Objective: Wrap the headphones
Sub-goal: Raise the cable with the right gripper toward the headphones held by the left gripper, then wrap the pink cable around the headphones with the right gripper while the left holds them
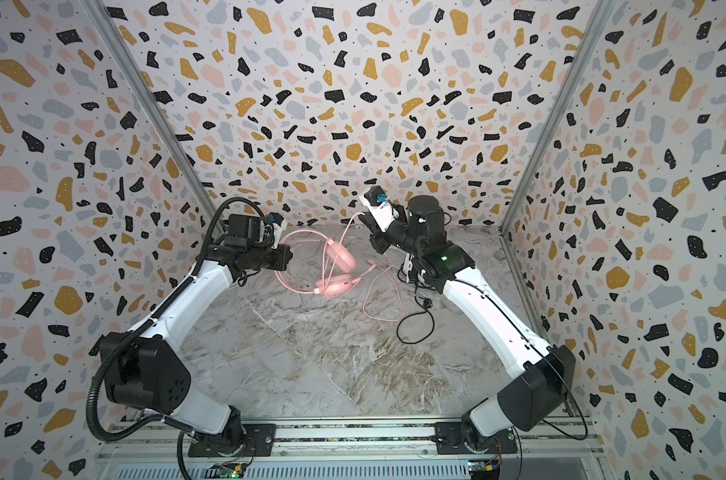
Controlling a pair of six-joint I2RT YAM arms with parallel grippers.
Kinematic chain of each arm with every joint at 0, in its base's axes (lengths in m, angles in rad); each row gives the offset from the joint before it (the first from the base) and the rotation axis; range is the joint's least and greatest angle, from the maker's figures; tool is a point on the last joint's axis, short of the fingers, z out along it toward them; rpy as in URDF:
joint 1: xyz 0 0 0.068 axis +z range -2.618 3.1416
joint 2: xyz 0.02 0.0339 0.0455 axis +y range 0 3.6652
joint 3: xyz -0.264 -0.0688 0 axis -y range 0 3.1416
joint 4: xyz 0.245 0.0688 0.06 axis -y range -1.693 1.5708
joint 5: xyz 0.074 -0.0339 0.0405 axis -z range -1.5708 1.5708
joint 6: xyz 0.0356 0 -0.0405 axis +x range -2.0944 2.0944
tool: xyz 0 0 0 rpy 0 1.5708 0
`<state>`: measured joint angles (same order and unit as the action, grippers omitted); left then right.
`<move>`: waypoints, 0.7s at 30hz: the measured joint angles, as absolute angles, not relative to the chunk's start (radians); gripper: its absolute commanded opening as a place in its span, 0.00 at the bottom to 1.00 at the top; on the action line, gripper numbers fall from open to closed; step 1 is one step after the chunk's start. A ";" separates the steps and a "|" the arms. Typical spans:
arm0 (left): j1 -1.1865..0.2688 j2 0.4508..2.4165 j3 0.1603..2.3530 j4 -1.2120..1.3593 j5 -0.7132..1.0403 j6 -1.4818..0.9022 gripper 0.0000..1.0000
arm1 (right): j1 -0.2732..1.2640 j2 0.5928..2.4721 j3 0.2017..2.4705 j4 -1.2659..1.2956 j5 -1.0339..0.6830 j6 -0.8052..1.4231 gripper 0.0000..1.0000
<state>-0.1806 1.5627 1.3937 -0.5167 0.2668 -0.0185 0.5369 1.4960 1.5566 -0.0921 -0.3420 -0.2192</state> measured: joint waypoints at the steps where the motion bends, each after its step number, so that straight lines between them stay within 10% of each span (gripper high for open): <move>1: -0.188 1.563 1.394 -0.521 0.293 -0.008 0.00 | 0.529 1.510 1.569 -0.101 -0.353 -0.223 0.00; 21: -0.301 1.549 1.422 -0.636 0.693 0.080 0.00 | 0.369 1.650 1.550 -0.074 -0.524 -0.180 0.00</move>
<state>-0.3012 1.5494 1.4223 -0.6357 0.6933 0.0803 0.3695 1.6505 1.5497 -0.0742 -0.5240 -0.1799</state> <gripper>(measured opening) 0.088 0.066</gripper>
